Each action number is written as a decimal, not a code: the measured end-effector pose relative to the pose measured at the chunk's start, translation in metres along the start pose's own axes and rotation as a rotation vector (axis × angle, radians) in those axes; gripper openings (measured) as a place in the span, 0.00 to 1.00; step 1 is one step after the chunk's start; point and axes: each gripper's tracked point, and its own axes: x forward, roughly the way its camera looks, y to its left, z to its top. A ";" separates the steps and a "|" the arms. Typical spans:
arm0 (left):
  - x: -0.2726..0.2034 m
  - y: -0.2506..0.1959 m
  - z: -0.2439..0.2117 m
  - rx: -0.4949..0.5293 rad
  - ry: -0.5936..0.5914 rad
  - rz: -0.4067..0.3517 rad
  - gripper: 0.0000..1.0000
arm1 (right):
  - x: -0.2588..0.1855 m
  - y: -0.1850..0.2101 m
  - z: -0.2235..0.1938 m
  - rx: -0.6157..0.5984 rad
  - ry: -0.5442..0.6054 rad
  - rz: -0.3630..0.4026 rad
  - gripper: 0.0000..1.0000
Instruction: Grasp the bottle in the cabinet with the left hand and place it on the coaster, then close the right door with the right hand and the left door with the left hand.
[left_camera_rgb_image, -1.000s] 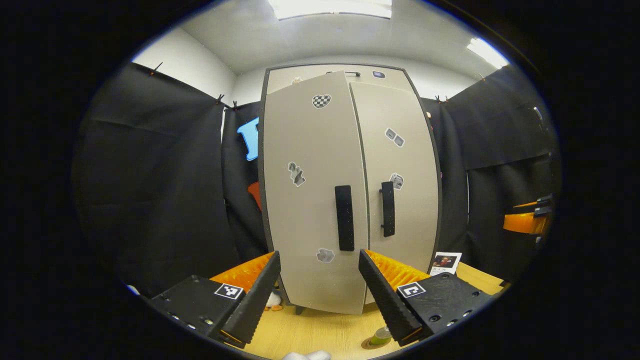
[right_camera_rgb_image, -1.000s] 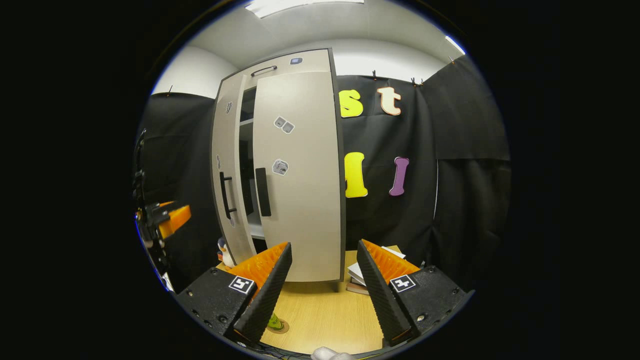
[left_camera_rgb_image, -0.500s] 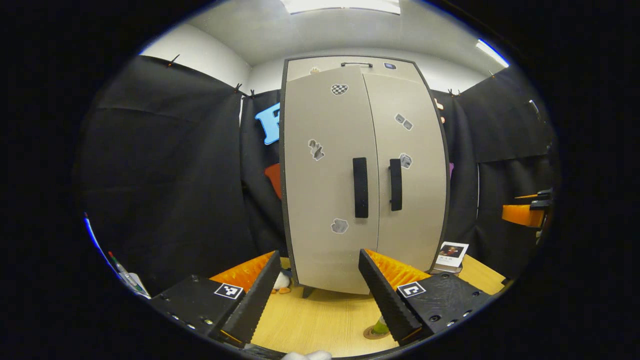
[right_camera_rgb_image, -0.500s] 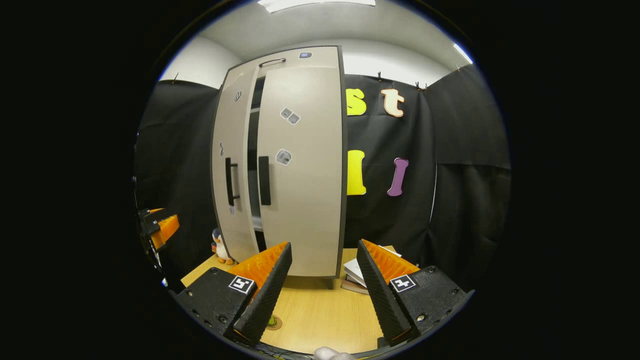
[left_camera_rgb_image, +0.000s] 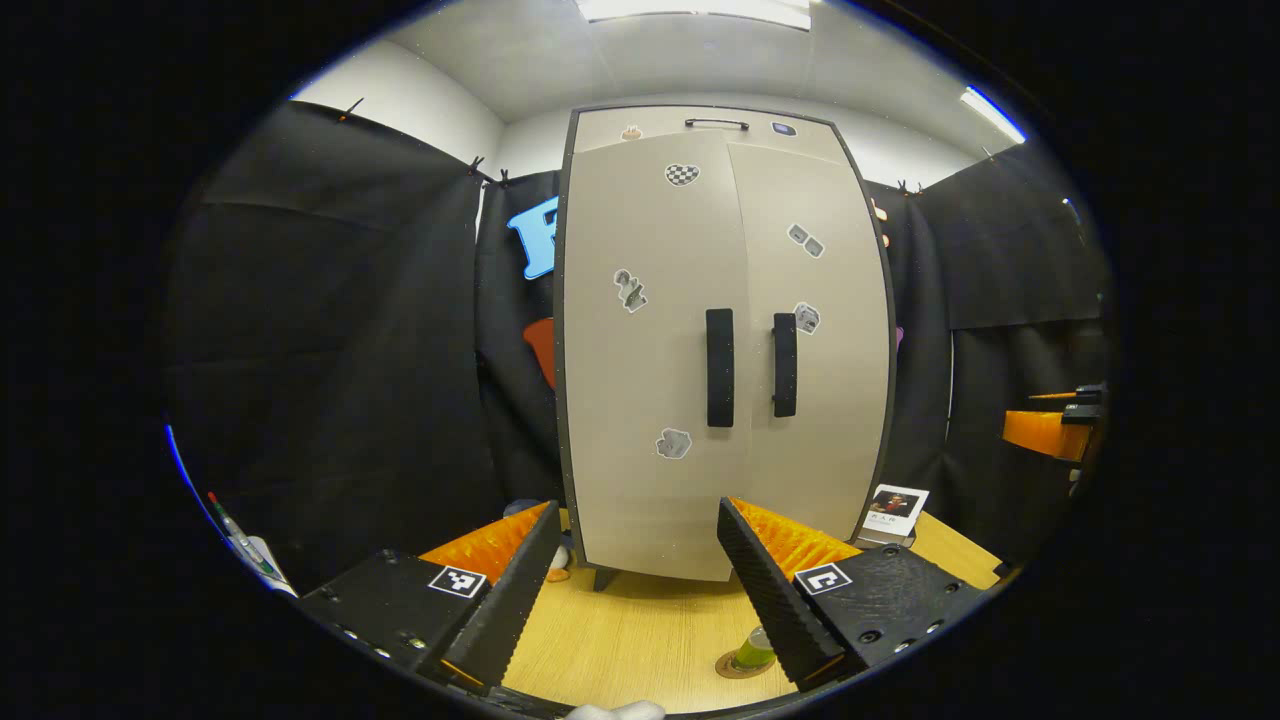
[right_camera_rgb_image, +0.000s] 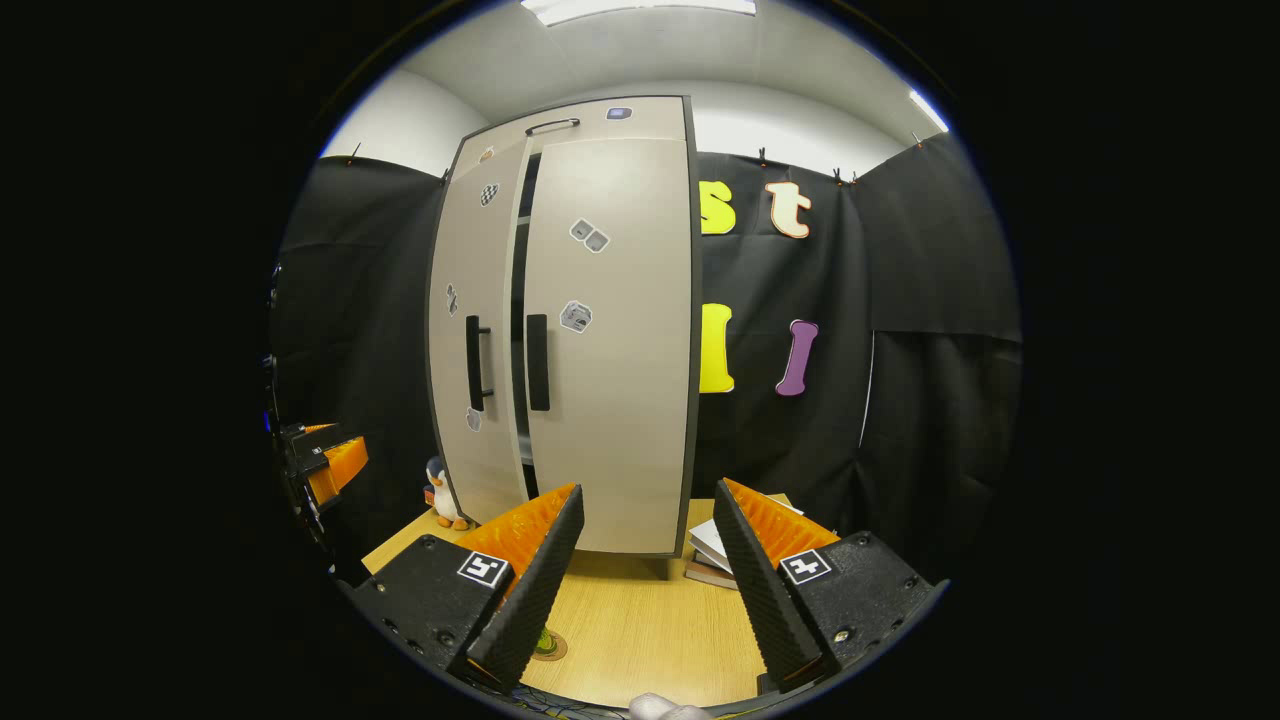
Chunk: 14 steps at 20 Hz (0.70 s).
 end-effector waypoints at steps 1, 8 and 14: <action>0.000 -0.001 0.001 0.001 0.000 -0.005 0.96 | -0.001 -0.001 -0.002 0.000 0.002 -0.005 0.81; -0.003 -0.011 -0.001 0.017 0.006 -0.038 0.96 | -0.010 -0.004 -0.006 0.011 0.009 -0.021 0.81; -0.003 -0.022 -0.002 0.036 0.018 -0.075 0.96 | -0.018 -0.003 -0.007 0.013 0.009 -0.026 0.81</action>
